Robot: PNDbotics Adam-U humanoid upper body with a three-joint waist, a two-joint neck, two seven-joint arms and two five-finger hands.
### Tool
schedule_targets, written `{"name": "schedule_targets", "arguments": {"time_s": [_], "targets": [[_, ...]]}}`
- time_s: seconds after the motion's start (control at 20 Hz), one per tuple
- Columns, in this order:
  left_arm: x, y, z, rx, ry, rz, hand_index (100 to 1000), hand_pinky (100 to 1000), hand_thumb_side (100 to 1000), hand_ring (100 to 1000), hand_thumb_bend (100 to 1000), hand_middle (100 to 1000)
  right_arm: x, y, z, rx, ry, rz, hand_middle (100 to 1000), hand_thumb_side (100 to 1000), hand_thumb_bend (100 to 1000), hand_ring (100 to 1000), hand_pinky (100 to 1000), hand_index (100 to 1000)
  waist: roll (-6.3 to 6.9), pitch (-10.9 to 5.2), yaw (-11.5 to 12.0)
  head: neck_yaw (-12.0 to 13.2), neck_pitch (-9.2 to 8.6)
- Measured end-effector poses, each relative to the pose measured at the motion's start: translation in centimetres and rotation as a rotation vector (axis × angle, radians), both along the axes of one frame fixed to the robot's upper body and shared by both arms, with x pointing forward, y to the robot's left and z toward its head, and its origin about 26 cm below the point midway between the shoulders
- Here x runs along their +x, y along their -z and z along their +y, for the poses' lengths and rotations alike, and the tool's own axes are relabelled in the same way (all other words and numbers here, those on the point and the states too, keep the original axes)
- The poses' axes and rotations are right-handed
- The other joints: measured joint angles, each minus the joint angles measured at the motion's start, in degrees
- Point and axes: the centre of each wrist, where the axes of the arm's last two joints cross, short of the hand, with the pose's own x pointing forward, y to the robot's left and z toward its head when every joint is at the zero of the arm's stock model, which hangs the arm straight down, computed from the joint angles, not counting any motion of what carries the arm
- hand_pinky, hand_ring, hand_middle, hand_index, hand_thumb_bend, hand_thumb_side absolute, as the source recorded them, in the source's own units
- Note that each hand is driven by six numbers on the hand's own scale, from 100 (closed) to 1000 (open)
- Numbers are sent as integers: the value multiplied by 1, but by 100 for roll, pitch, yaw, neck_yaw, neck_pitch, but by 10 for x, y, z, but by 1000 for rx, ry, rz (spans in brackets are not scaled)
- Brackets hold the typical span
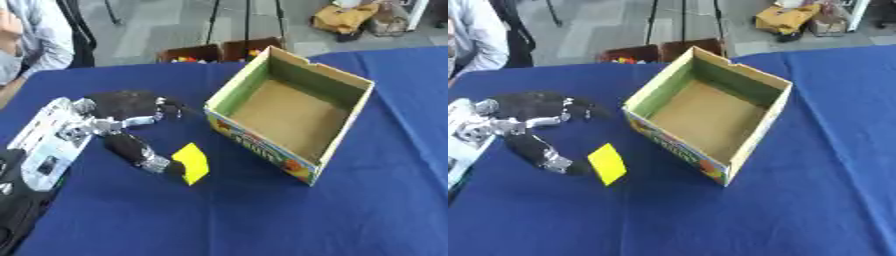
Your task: Pick up objects on the table and place them in the box.
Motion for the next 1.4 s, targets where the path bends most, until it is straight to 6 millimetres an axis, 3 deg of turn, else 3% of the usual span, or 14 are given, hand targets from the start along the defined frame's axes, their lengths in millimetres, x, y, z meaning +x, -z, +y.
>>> {"name": "schedule_targets", "arguments": {"time_s": [0.15, 0.3, 0.65, 1.0, 1.1, 1.25, 1.4], "targets": [[7, 13, 0, -2, -19, 41, 1000, 583, 1000, 742, 549, 873, 0, 1, 0, 1, 0, 3, 604, 539, 100, 771, 765, 835, 0, 0, -18, 21, 0], [13, 27, 1, -24, -44, 120, 1000, 575, 1000, 735, 354, 864, 0, 1, 1, 4, -1, 5, 602, 537, 100, 772, 766, 833, 0, 0, -22, 44, 0], [16, 33, 0, -52, -64, 188, 1000, 545, 1000, 722, 278, 857, 0, 2, 1, 3, -1, 9, 599, 534, 100, 772, 766, 832, 0, 0, -58, 90, 0], [20, 41, -2, -26, -75, 176, 1000, 530, 1000, 705, 316, 858, 0, 2, 1, 2, -2, 12, 597, 532, 100, 773, 767, 829, 0, 1, -95, 132, 0], [21, 43, -3, -22, -74, 171, 1000, 528, 1000, 699, 391, 858, 0, 2, 1, 1, -3, 13, 596, 530, 100, 773, 768, 828, 0, 2, -97, 144, 0], [22, 41, -5, -20, -68, 159, 1000, 531, 1000, 695, 587, 857, 0, 2, 1, 1, -3, 16, 596, 527, 100, 773, 768, 827, 0, 2, -97, 159, 0], [23, 37, -6, -11, -63, 135, 1000, 540, 1000, 703, 617, 852, 0, 3, 0, 1, -3, 20, 596, 526, 100, 773, 768, 826, 0, 2, -97, 169, 0]]}}
